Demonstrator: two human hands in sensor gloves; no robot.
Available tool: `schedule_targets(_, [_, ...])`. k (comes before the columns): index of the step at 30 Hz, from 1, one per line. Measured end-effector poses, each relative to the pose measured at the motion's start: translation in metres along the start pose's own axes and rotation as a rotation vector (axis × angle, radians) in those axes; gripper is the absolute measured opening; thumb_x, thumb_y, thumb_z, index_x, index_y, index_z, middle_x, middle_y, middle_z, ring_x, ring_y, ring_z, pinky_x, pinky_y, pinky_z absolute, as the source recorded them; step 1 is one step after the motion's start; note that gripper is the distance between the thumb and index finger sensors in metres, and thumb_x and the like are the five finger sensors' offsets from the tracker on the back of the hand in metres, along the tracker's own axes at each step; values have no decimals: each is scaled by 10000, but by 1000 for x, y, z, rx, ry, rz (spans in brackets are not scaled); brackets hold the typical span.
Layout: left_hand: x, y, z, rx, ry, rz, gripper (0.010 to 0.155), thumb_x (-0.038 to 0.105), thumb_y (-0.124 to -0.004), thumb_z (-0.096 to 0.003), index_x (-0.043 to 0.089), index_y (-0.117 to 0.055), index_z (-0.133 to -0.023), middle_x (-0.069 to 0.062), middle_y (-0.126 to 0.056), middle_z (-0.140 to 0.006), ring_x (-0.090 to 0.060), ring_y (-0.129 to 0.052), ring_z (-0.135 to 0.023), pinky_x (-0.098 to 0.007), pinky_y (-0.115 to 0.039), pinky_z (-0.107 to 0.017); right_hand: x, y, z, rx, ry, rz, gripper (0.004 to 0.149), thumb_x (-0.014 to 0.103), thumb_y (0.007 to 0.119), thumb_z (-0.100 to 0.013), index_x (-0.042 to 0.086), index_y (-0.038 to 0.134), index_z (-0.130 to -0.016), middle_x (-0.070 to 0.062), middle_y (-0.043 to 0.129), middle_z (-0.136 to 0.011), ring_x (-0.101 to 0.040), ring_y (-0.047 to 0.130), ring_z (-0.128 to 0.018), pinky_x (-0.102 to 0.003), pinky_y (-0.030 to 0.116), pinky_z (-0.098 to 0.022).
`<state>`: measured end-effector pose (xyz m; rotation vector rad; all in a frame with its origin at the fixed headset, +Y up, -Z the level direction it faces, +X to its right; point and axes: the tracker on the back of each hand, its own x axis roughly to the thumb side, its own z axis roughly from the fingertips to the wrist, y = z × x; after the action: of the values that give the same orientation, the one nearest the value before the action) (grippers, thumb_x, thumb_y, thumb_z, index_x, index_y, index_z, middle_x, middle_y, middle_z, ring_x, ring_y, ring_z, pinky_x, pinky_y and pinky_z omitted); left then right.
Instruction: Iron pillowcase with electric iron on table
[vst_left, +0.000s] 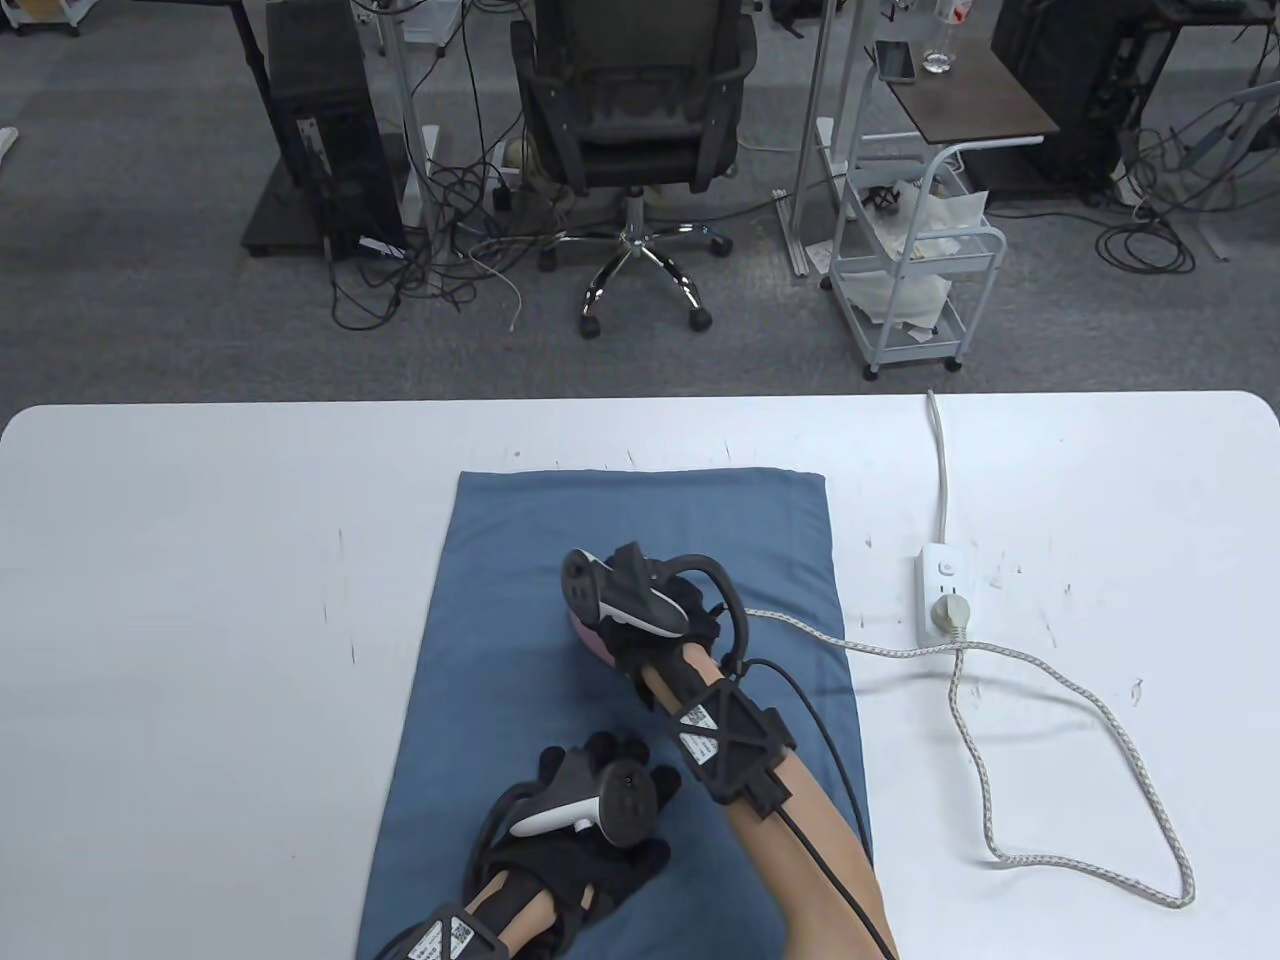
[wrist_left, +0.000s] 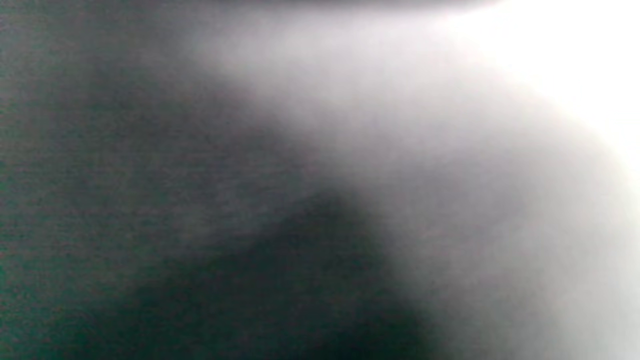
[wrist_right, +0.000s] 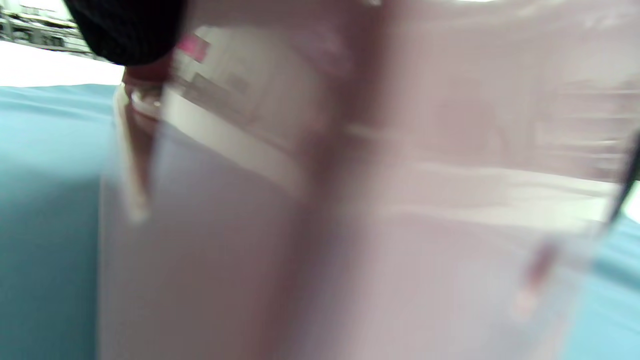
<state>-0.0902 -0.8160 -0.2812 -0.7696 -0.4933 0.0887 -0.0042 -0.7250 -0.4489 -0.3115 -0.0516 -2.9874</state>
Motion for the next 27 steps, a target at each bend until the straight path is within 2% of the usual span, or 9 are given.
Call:
schedule_targets(6, [0, 0, 0, 0, 1, -1, 727, 630, -332, -478, 452, 187, -954, 53, 362, -981, -287, 363, -916, -661, 165, -619, -79, 11, 22, 21, 151, -4, 669, 535, 709, -448, 79, 656, -935, 49, 918, -485, -63, 959, -225, -348, 922, -288])
schedule_targets(11, [0, 0, 0, 0, 1, -1, 726, 630, -331, -478, 451, 187, -954, 54, 362, -980, -286, 364, -915, -660, 165, -619, -123, 18, 32, 13, 250, -2, 670, 534, 714, -447, 80, 659, -937, 45, 919, -485, -68, 956, -229, -354, 918, -296])
schedule_targets(15, [0, 0, 0, 0, 1, -1, 727, 630, -332, -477, 452, 187, -954, 53, 363, -981, -287, 363, -916, -661, 164, -619, -131, 14, 37, 13, 205, -61, 657, 532, 742, -436, 115, 670, -939, 52, 931, -508, -75, 969, -259, -359, 919, -332])
schedule_targets(18, [0, 0, 0, 0, 1, -1, 728, 629, -333, -477, 451, 186, -955, 52, 362, -982, -288, 363, -916, -661, 164, -620, -118, 4, 59, -53, 83, -73, 647, 528, 743, -437, 126, 668, -938, 59, 927, -510, -74, 967, -261, -356, 920, -336])
schedule_targets(23, [0, 0, 0, 1, 2, -3, 728, 629, -332, -477, 450, 188, -955, 52, 362, -982, -288, 362, -916, -661, 163, -620, -92, 7, 103, 40, -100, -70, 654, 533, 739, -440, 130, 667, -950, 58, 931, -524, -76, 972, -281, -360, 917, -354])
schedule_targets(26, [0, 0, 0, 1, 2, -3, 727, 629, -331, -478, 450, 188, -955, 51, 362, -982, -288, 362, -916, -661, 163, -621, -88, 14, 117, 43, -112, -47, 652, 537, 729, -442, 136, 657, -952, 68, 924, -529, -69, 972, -287, -355, 919, -358])
schedule_targets(27, [0, 0, 0, 1, 2, -3, 727, 629, -331, -476, 451, 187, -955, 53, 362, -982, -287, 362, -917, -661, 163, -621, -89, 15, 119, -1, -106, -56, 654, 534, 731, -442, 131, 658, -951, 63, 923, -522, -70, 966, -280, -356, 916, -354])
